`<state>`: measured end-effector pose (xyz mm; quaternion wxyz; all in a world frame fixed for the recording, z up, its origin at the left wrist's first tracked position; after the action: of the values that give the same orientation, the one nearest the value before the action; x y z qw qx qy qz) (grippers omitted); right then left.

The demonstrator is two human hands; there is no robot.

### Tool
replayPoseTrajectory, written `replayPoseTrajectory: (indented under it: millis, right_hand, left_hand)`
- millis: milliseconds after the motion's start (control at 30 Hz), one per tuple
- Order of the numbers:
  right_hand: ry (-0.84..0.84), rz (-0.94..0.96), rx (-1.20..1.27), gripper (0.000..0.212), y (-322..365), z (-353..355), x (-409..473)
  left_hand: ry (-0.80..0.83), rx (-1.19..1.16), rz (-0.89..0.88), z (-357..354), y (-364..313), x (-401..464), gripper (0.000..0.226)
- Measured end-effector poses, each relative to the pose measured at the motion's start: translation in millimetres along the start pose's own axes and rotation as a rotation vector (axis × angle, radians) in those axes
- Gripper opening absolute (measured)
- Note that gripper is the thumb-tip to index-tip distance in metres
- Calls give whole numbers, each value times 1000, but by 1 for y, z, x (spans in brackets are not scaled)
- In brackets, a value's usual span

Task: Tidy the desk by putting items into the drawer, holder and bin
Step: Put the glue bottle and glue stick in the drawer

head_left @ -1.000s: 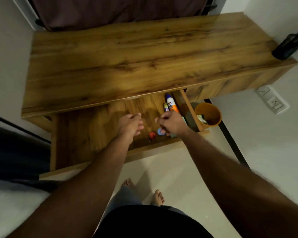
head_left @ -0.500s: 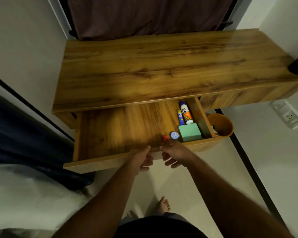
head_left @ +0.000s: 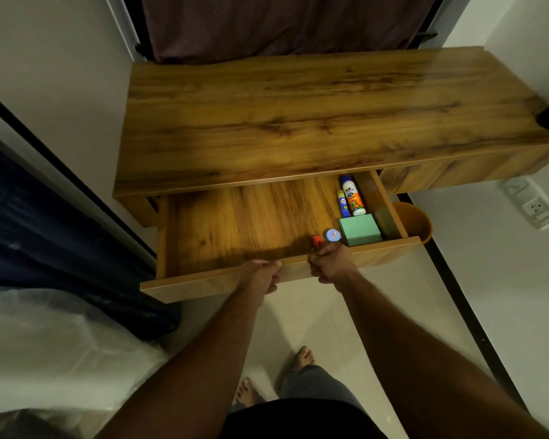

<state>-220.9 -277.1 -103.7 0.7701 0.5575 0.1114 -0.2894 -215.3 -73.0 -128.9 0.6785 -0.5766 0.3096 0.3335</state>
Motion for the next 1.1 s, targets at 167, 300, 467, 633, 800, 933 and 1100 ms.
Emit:
replayPoseTrajectory:
  millis: [167,300,467,633,800,933,1100]
  right_hand:
    - [3,21,-13,18,11,-4,26]
    - [20,45,-29,19,20,-5,53]
    - [10,148,-51,23,47,-8,86]
    - [19,202,-75,14,66,-14,117]
    - [23,160,34,12,80,-11,134]
    - [51,196,2,20,98,-8,149]
    - [90,214,-82,16,117,-14,166]
  left_hand:
    - [-23,-2,-2,0,-19,17,13]
    - [-1,-61,15,0,-38,33,16]
    - [-9,-112,19,-1,-69,58,14]
    - [-57,-280,24,1,-93,72,13]
    - [-95,-337,28,4,-114,84,11]
    - [-75,-302,-3,2,-136,97,14]
    - [-85,-230,0,8,-154,113,17]
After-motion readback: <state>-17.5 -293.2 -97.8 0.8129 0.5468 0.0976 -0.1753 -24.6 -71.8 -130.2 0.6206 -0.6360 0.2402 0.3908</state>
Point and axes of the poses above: each hand's wrist, its own x-axis towards the middle knuckle, its own z-axis out of the back of the hand, y = z × x, the point moved 9 cm from there along x, towards the middle knuckle, and after that the axes turned 10 degrees about z, right-handed, at the moved point
